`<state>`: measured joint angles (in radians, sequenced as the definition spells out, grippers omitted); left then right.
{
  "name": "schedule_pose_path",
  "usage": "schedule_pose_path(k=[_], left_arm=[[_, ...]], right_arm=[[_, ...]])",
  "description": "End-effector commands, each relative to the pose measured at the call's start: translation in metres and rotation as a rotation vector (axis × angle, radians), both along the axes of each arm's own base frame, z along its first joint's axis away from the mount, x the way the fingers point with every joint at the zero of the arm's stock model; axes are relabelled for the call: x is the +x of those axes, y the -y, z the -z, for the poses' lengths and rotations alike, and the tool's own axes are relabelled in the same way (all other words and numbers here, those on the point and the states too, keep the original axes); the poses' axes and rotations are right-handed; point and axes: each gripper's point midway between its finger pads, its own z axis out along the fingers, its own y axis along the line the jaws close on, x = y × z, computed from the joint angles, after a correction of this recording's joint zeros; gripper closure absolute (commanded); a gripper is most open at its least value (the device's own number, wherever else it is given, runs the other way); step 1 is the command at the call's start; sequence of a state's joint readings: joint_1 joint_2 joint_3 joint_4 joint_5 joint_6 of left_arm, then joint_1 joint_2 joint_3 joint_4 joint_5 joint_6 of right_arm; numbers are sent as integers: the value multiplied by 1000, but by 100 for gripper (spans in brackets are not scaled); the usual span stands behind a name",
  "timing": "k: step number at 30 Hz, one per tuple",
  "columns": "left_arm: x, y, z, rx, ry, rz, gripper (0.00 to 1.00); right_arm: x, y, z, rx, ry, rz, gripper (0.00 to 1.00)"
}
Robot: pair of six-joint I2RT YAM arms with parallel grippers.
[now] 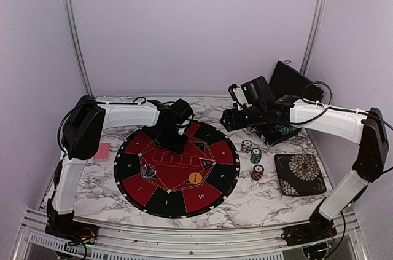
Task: Distribute texas hold em gaming equipment
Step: Move the pile of poker chips to the small blind area.
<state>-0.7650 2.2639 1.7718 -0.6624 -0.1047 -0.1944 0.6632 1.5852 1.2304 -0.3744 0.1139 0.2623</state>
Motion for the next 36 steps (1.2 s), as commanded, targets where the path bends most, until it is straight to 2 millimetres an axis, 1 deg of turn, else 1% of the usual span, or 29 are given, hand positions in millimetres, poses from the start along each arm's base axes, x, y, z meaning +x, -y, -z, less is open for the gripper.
schedule_pose_path(k=[1,7,16,30,36], left_arm=[[-5,-16,20,82,-40,-3,66],[-3,-22,20,99,-35,12,67],[8,-32,22,116,-31,52,68],[38,-36,20,112,-6,129,68],[36,-35,20,95,-25,137,68]], right_arm=[[3,-1,-3,17,7,11,24],[3,-1,-1,17,3,12,24],[3,0,0,17,1,15,24],[6,-2,2,7,-12,15,24],[6,-2,8,-4,-21,16,24]])
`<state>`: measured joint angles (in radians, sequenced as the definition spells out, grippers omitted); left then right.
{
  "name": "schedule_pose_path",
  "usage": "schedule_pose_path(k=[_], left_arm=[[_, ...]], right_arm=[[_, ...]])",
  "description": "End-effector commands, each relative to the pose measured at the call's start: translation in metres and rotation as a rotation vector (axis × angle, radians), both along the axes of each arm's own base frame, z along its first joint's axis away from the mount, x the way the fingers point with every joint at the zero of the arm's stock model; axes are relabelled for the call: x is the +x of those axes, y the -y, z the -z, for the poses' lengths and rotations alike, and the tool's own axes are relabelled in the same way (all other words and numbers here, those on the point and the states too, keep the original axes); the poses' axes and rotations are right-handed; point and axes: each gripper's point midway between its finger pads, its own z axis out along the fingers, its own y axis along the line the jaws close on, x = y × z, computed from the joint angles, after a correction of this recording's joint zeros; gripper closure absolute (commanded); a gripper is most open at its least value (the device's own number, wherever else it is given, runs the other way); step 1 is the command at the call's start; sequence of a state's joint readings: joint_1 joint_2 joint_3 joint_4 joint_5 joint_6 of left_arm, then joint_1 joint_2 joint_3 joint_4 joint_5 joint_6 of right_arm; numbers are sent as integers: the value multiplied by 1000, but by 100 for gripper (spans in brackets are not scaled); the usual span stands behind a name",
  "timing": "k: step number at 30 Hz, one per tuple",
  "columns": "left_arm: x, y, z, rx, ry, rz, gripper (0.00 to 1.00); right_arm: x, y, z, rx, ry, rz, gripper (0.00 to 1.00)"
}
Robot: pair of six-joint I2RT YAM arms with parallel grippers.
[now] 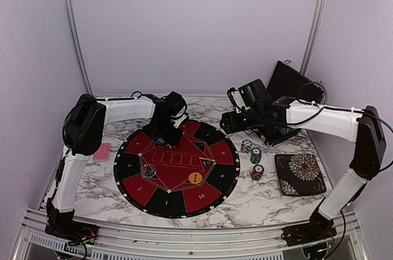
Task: Distribute texas hold em gaming equipment
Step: Move the pile of poker chips to the small blind area.
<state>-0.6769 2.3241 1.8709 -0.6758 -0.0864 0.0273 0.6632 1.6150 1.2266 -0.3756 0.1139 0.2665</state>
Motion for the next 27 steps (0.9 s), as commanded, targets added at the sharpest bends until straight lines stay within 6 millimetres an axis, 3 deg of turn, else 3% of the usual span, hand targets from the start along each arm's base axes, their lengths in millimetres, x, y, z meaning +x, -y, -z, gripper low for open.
schedule_pose_path(k=[1,7,27], left_arm=[[-7,-15,19,56,-64,8,68],[-14,-13,11,34,-78,-6,68],[-30,-25,10,40,-111,-64,68]], right_arm=[[5,-1,-6,15,5,12,24],[4,0,-4,19,0,19,24],[-1,3,0,16,-13,29,24]])
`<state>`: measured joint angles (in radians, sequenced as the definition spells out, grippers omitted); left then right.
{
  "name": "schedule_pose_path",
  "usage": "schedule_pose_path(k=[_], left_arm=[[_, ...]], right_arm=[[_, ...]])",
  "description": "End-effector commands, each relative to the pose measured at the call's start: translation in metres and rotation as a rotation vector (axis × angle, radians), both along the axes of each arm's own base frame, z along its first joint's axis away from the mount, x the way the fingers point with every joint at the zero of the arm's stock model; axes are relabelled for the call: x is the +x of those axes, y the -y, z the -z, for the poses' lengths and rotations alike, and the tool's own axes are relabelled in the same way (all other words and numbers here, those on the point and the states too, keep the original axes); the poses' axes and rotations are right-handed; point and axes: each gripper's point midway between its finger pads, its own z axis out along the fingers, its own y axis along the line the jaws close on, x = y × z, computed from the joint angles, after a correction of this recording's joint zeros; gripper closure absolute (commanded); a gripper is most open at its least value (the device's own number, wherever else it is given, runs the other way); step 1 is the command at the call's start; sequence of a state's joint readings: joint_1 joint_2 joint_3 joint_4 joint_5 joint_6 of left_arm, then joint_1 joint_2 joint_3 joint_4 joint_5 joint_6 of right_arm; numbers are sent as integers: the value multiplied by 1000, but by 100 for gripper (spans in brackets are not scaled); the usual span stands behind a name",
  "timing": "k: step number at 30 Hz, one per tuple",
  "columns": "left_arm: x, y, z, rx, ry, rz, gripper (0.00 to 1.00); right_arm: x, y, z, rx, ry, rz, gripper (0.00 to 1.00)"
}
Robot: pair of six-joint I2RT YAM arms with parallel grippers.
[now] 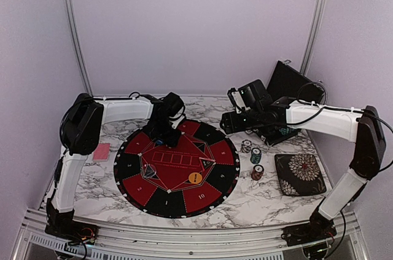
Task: Distribute texas hold em gaming equipment
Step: Move the pile of poker chips to the small blind area.
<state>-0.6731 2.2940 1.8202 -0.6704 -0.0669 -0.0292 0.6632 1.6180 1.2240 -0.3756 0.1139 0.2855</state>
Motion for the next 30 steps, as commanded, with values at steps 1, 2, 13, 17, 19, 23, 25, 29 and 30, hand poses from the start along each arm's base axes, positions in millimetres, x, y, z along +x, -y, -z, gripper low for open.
schedule_pose_path(k=[1,2,13,17,19,23,25,29,30], left_arm=[[-22,-20,9,60,-81,-13,68],[-23,-21,9,61,-84,-12,68],[-27,-27,10,80,-90,-3,68],[-22,-23,13,75,-90,-3,70],[-20,-21,14,71,-91,-6,70],[-17,-21,15,79,-86,-5,70],[-17,-24,16,86,-87,-7,69],[-13,-32,17,109,-76,-18,66],[-13,-34,17,111,-76,-21,66]], right_arm=[[0,3,-2,8,-4,16,24],[0,3,-1,7,-4,16,24],[0,2,2,10,-11,15,24],[-1,3,4,5,-17,17,24],[-1,4,4,3,-16,21,24],[-2,5,6,1,-19,24,24],[-3,6,7,0,-21,24,24],[-2,5,6,3,-21,24,24],[-2,5,7,4,-22,24,24]])
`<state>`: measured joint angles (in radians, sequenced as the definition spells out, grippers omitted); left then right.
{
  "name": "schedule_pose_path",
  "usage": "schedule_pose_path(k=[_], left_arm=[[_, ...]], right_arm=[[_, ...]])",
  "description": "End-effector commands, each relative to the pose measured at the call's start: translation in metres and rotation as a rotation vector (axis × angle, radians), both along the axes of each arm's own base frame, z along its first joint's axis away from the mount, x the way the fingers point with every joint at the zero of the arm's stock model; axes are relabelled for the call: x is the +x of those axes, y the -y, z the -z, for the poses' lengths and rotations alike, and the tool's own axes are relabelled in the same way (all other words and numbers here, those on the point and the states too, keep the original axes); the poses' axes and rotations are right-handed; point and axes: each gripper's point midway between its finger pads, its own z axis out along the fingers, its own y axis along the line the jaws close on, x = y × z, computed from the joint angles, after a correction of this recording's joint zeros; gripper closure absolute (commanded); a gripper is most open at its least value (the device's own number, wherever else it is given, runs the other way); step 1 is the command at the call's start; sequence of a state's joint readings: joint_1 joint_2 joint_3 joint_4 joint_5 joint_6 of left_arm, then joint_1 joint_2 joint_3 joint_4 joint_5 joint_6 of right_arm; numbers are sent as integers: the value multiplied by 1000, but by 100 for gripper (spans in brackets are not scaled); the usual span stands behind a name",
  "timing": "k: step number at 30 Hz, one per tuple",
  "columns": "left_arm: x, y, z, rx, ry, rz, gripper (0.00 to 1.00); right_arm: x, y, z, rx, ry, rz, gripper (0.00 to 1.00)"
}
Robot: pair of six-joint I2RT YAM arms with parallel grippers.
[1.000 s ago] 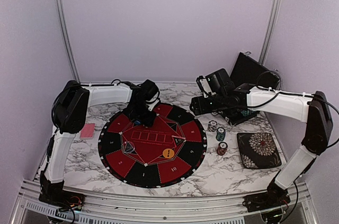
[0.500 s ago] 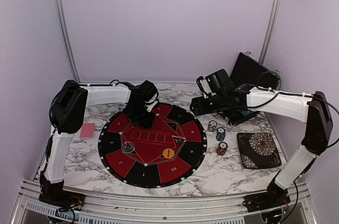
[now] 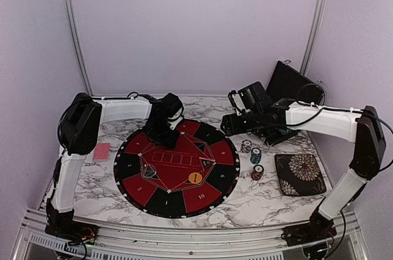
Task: Distribute texas hold em gaming equipment
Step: Move the pile of poker chips to the small blind area.
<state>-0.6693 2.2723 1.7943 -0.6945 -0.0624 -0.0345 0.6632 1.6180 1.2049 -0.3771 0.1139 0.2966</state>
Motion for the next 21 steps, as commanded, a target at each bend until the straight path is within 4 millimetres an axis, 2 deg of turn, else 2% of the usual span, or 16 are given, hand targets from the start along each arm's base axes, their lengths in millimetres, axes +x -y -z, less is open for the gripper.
schedule_pose_path(k=[1,10,21], left_arm=[[-4,-28,18,99,-51,-15,66],[5,-33,18,100,-42,-28,67],[9,-26,21,85,-47,2,69]], right_arm=[[1,2,-2,9,-1,17,24],[2,1,0,6,-6,16,24],[2,2,2,1,-10,18,24]])
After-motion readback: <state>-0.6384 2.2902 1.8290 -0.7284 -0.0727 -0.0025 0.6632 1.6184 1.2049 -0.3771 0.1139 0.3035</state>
